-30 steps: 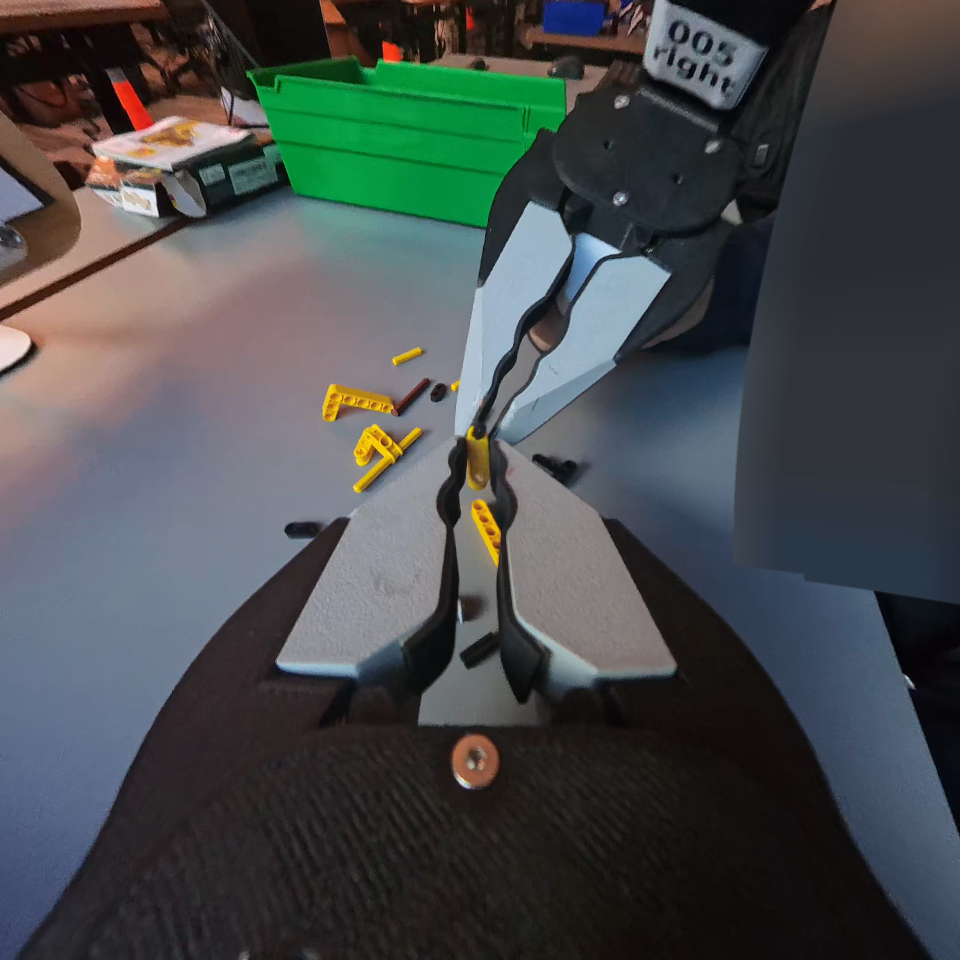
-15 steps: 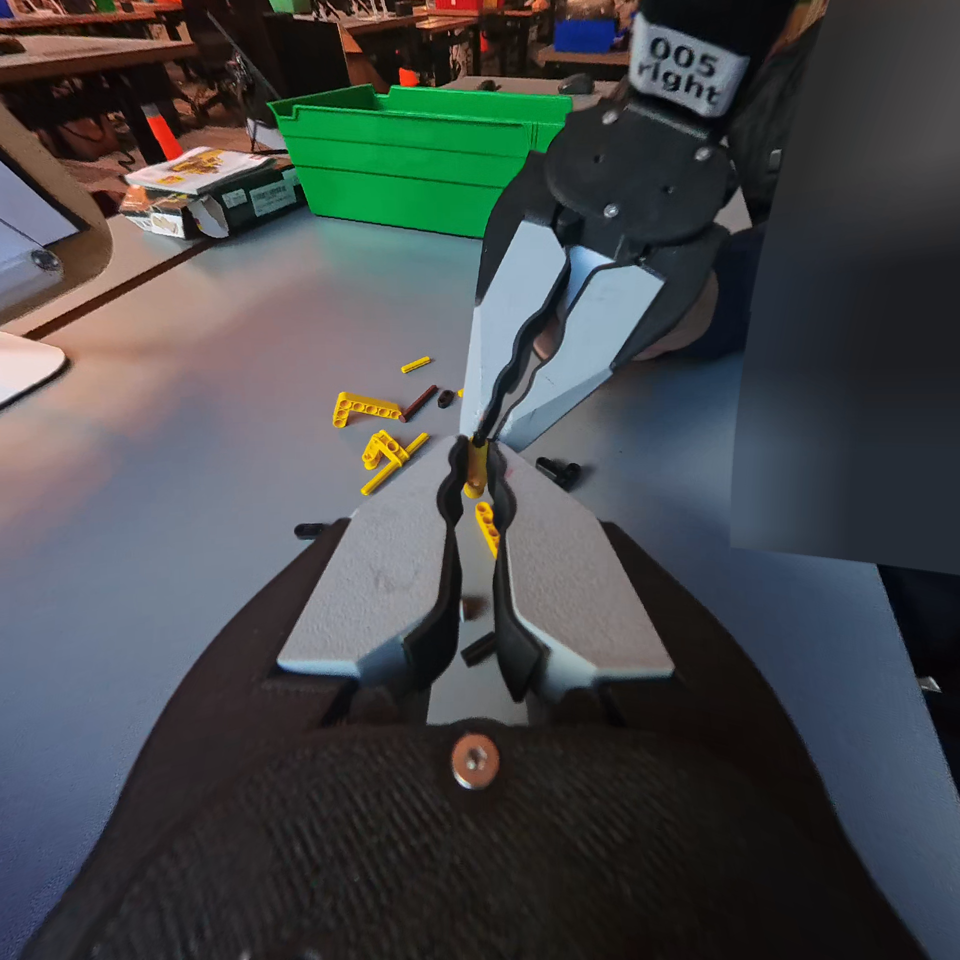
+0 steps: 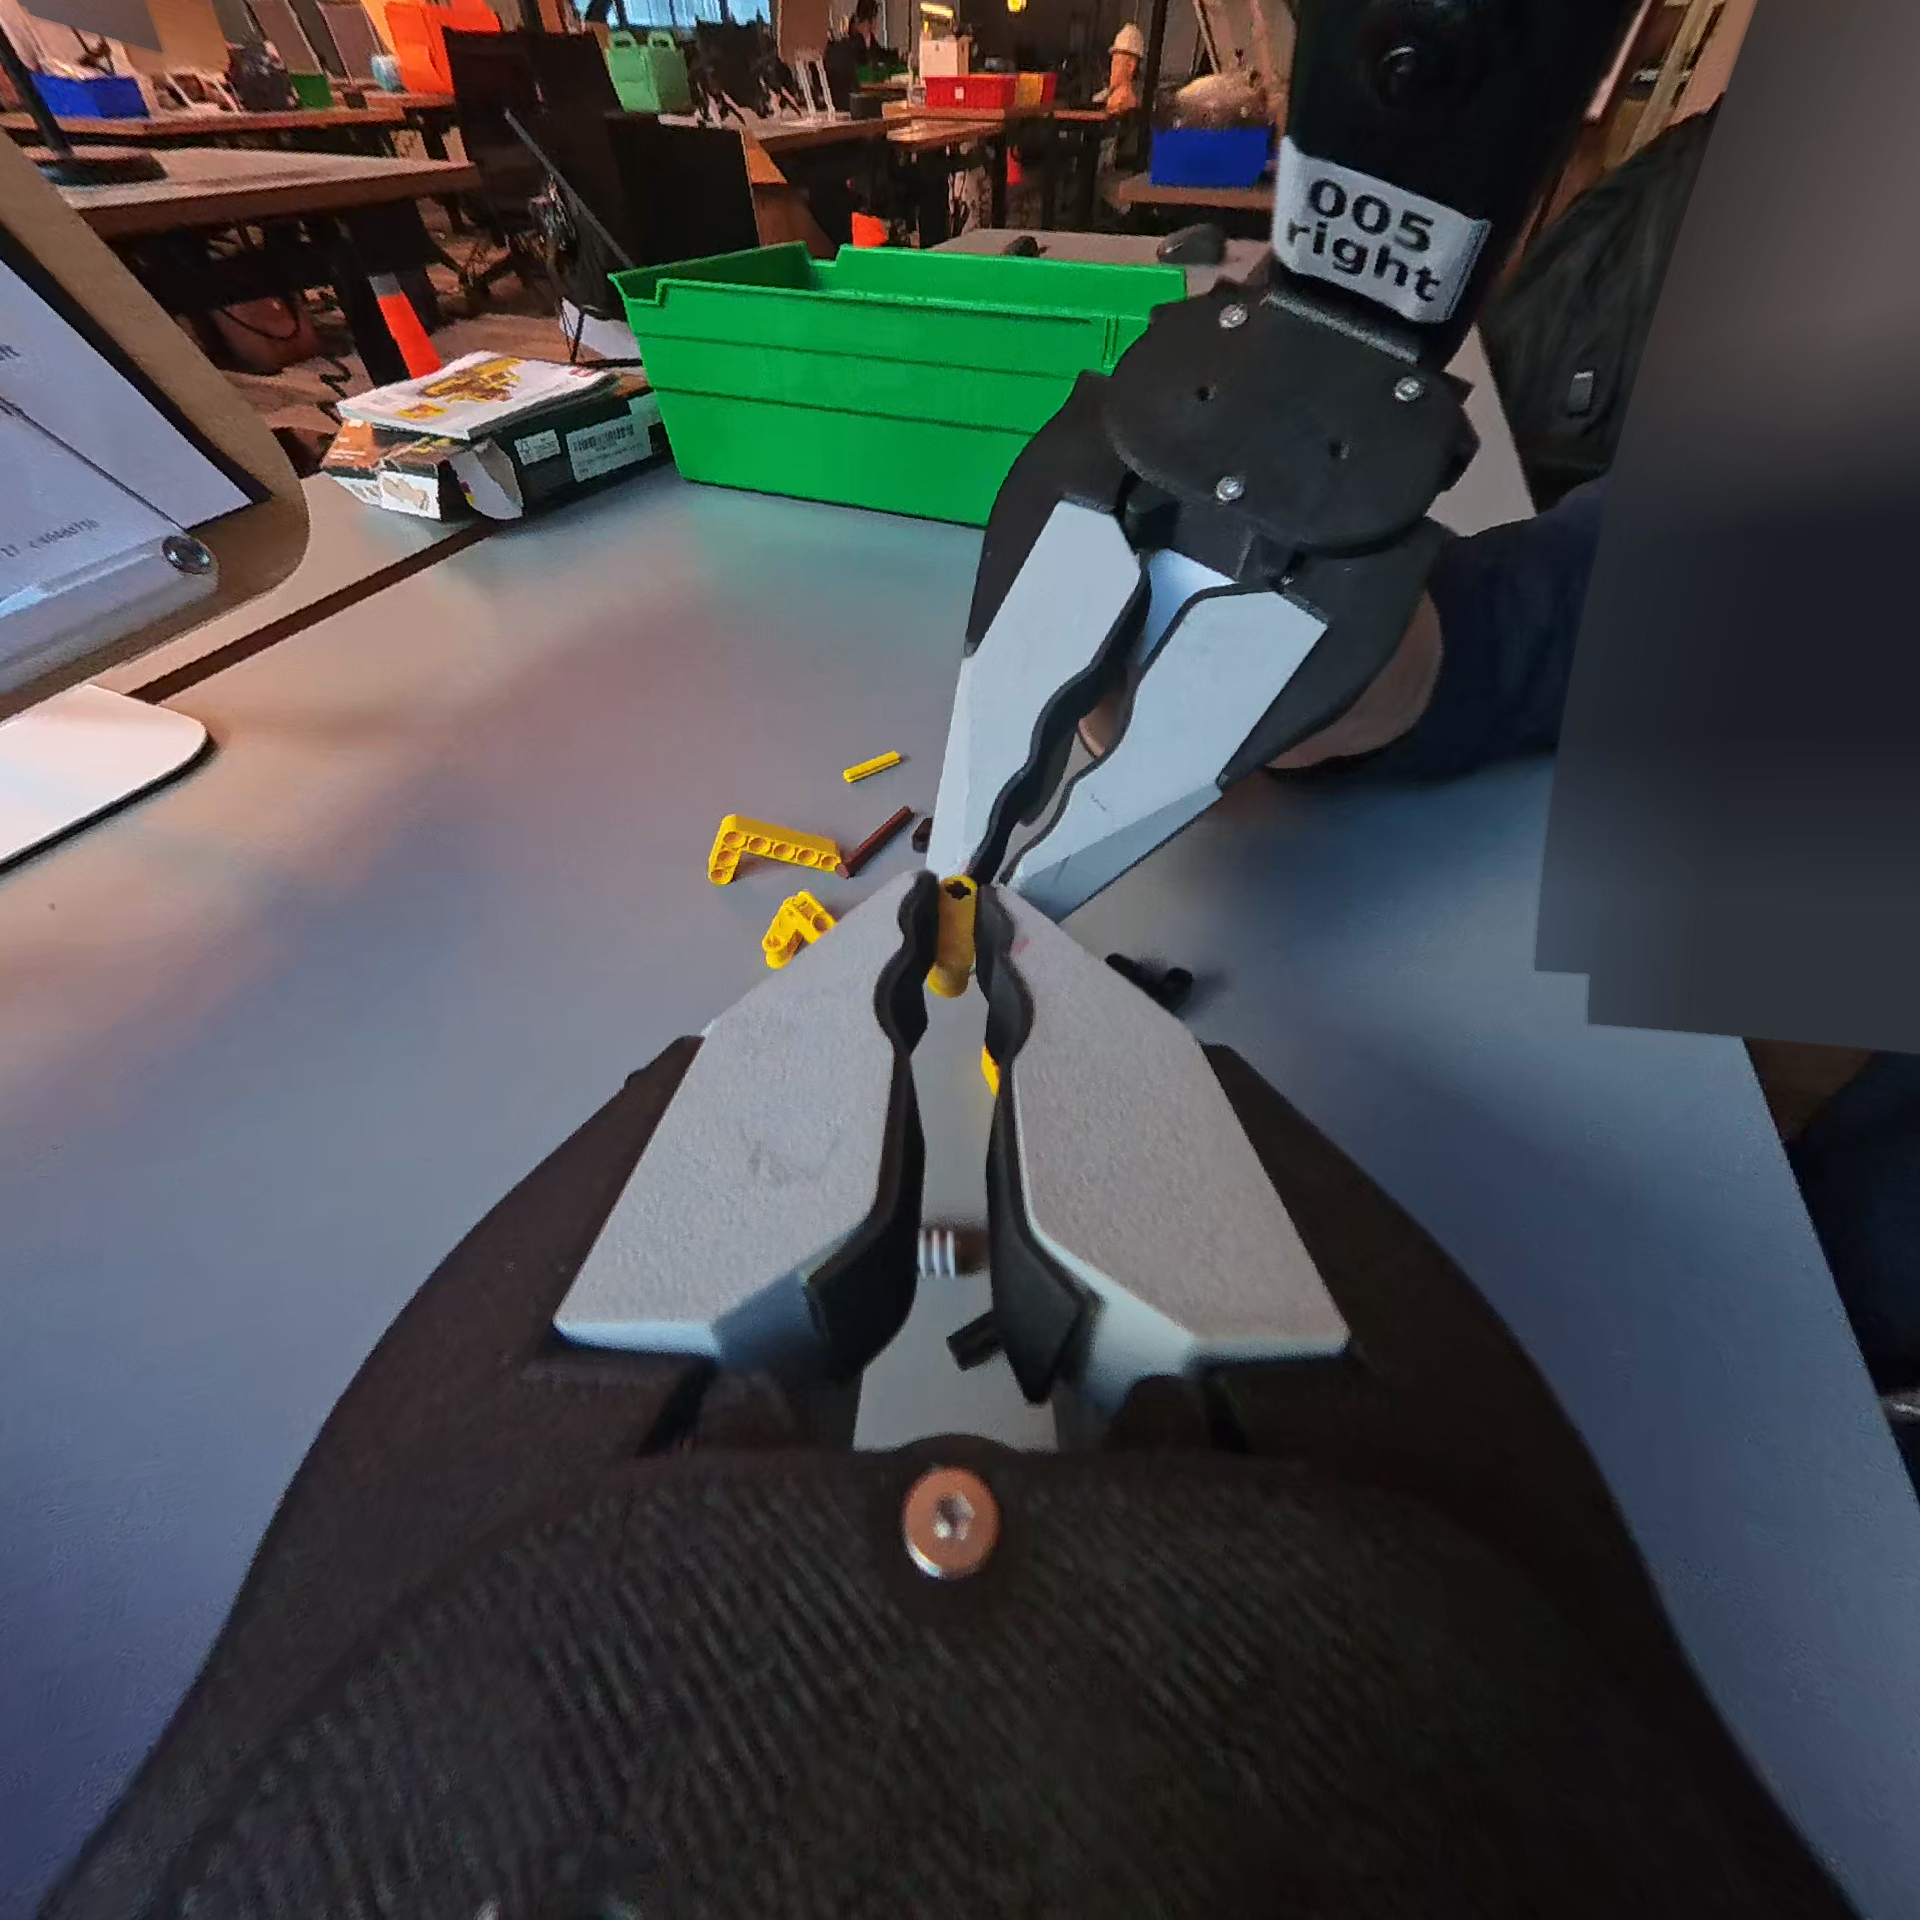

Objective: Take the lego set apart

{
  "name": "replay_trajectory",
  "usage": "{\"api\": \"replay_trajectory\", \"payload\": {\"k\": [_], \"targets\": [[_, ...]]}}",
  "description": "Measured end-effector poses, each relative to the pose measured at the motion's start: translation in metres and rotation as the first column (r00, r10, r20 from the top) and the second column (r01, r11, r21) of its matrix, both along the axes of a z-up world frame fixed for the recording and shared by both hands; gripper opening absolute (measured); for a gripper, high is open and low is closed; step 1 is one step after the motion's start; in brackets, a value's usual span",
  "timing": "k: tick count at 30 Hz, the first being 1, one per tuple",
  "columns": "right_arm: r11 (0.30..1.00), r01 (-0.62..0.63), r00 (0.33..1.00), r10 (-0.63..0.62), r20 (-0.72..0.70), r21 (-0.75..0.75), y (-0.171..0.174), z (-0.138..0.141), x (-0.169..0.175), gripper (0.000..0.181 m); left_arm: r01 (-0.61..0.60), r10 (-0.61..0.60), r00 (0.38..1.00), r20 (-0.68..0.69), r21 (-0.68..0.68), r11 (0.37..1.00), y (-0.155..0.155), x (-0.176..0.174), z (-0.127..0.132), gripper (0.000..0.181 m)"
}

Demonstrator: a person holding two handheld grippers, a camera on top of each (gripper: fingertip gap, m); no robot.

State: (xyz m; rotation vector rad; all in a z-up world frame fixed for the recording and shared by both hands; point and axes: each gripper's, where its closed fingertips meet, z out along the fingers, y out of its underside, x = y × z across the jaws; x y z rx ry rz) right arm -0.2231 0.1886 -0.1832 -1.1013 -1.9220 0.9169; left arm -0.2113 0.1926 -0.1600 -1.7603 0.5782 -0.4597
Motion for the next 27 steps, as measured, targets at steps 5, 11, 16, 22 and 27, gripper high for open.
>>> {"api": "replay_trajectory", "payload": {"k": [5,11,16,22,27], "targets": [[1.000,-0.002,1.000,0.002,0.002,0.019,-0.001,-0.002,0.001,0.001,-0.003,0.003,1.000,-0.031,0.009,1.000,-0.002,0.001,-0.002,0.003],[0.995,-0.037,0.999,0.034,-0.036,-0.094,-0.006,0.010,0.004,0.001,0.011,-0.011,1.000,0.006,0.054,0.999,-0.005,0.003,0.007,0.004],[0.971,-0.051,0.992,0.024,-0.121,-0.234,-0.002,0.026,0.004,0.002,0.051,-0.060,0.985,0.164,0.063,0.997,-0.005,0.002,0.020,0.005],[0.961,-0.091,0.985,0.048,-0.165,-0.260,-0.007,0.034,0.004,0.011,0.063,-0.080,0.975,0.208,0.088,0.994,-0.005,0.003,0.025,0.004],[0.980,-0.063,0.984,0.030,-0.177,-0.186,-0.004,0.034,0.002,0.003,0.073,-0.090,0.970,0.225,0.081,0.994,-0.005,0.004,0.026,0.005]]}}
